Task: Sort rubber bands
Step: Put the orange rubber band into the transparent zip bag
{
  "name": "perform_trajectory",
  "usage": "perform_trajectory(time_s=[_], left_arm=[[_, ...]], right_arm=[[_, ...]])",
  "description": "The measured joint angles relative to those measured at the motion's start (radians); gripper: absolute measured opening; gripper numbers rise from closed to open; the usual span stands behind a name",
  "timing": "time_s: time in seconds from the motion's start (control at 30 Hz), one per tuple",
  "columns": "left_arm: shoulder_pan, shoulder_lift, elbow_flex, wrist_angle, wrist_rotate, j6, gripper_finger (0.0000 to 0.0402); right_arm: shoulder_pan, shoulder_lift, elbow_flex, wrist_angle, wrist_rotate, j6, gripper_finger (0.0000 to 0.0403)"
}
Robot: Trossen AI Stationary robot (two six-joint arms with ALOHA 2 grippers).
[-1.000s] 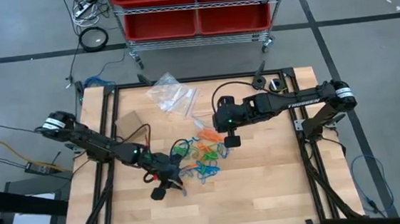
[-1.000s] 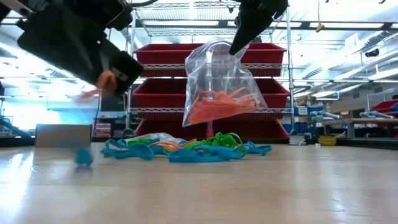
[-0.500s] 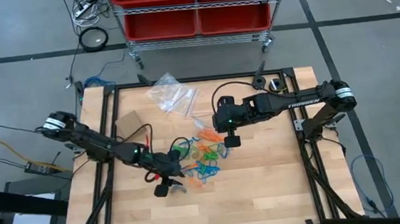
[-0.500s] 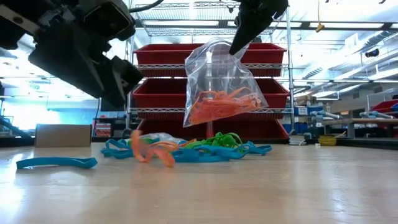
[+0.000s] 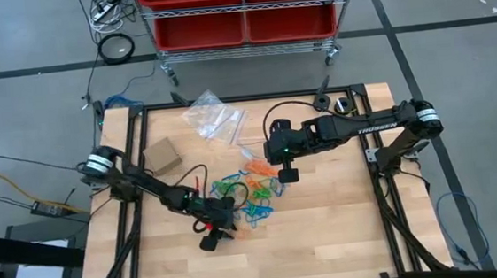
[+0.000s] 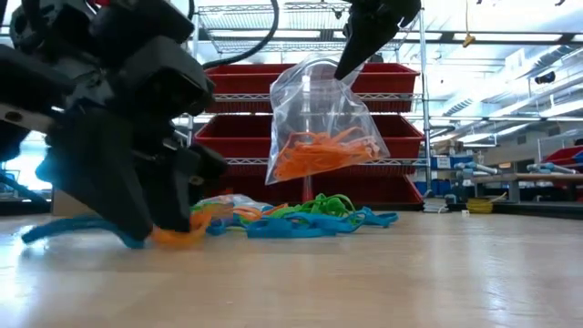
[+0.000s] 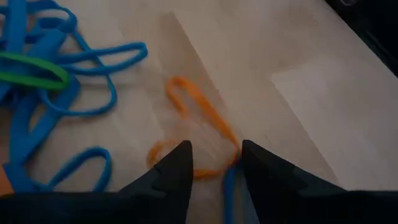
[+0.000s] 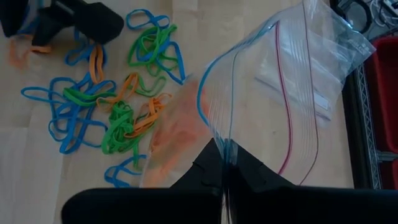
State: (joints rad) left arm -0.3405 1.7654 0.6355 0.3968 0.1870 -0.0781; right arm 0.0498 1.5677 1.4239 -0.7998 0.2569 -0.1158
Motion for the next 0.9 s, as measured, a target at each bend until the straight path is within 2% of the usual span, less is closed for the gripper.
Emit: perform_trajectory(time_s=[0.13,0.2,0.27,0.37,0.4,0.63,0.9], left_arm=[[0.0,0.046,0.001,0.047,-0.011,-0.001,0.0146],[0.0,0.051,0.001,0.057,-0.02,-0.002,0.013],[0.0,0.051,0.001,0.06,-0.031,-0.002,0.0096],[0.004,0.053,0.0,0.083,-0.011,-0.001,0.0023],[0.006,0.053,0.0,0.09,-0.004,-0.001,0.0014],[0.007,0.042,0.015,0.088,0.031,-0.002,0.0005],[0.006,-0.116,0.028,0.085,0.051,0.039,0.0002]], right_arm=[[0.0,0.0,0.0,0.004,-0.001,0.0,0.0],[0.0,0.0,0.0,0.005,-0.005,0.0,0.0],[0.0,0.0,0.0,0.006,-0.008,0.0,0.0],[0.0,0.0,0.0,0.006,-0.008,0.0,0.0],[0.0,0.0,0.0,0.006,-0.008,0.0,0.0],[0.0,0.0,0.0,0.006,-0.008,0.0,0.0],[0.0,0.0,0.0,0.011,-0.009,0.0,0.0]])
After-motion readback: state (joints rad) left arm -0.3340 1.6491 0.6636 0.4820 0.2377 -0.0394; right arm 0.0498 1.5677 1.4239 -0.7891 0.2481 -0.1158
